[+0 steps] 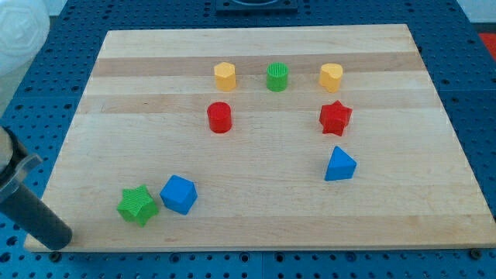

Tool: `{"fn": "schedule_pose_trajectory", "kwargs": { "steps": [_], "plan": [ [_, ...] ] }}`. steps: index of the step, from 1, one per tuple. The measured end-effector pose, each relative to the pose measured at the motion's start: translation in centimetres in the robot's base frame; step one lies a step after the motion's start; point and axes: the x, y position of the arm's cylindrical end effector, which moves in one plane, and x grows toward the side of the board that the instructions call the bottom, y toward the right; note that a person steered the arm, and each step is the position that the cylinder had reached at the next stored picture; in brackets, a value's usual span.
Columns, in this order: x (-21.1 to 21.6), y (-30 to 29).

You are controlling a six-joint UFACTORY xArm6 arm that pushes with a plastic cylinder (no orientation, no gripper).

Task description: Slide the blue cube towards the red star

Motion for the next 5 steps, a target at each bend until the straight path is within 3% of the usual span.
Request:
{"fn": "schedule_pose_trajectory", "kwargs": {
  "steps": [2,3,5],
  "plan": [
    [-0.8,9.6],
    [-1.2,11.5],
    [-8.2,13.7]
  ]
}}
